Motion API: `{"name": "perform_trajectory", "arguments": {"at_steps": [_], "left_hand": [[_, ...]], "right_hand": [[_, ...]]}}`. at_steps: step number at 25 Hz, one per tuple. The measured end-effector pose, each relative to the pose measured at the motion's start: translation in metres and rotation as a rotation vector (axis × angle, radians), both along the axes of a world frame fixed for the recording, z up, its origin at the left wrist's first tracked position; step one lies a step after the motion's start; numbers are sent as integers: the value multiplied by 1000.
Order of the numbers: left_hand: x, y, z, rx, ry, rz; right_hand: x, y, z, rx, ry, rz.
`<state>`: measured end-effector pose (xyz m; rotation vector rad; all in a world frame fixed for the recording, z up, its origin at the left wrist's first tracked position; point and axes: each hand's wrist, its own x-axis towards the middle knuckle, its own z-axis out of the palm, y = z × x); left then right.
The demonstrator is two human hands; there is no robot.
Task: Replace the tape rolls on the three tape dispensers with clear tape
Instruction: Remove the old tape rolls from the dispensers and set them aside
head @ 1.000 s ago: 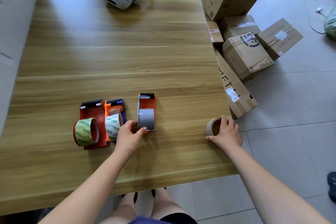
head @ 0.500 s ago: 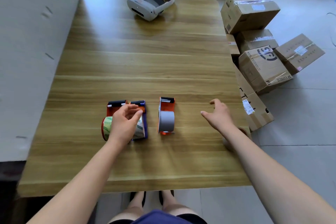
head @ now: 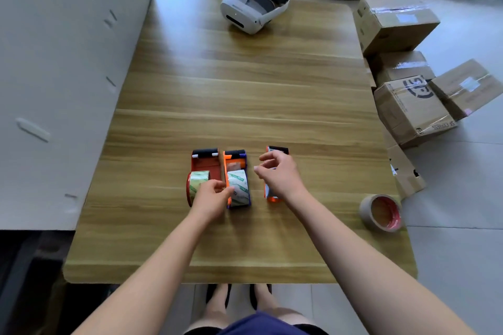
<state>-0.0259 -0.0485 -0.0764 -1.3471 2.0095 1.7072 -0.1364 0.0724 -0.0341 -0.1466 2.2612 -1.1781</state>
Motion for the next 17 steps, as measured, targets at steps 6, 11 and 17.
{"name": "perform_trajectory", "arguments": {"at_steps": [6,11,17], "left_hand": [[-9,0,3,274,-10,98],[-3,-3,9,373,71,162],[2,-7,17,501,158,269]], "right_hand": [[22,-4,-24,134,-111,69],[30,-2,-21,61,-123,36],[31,10,-10,-193,-262,-18]]}}
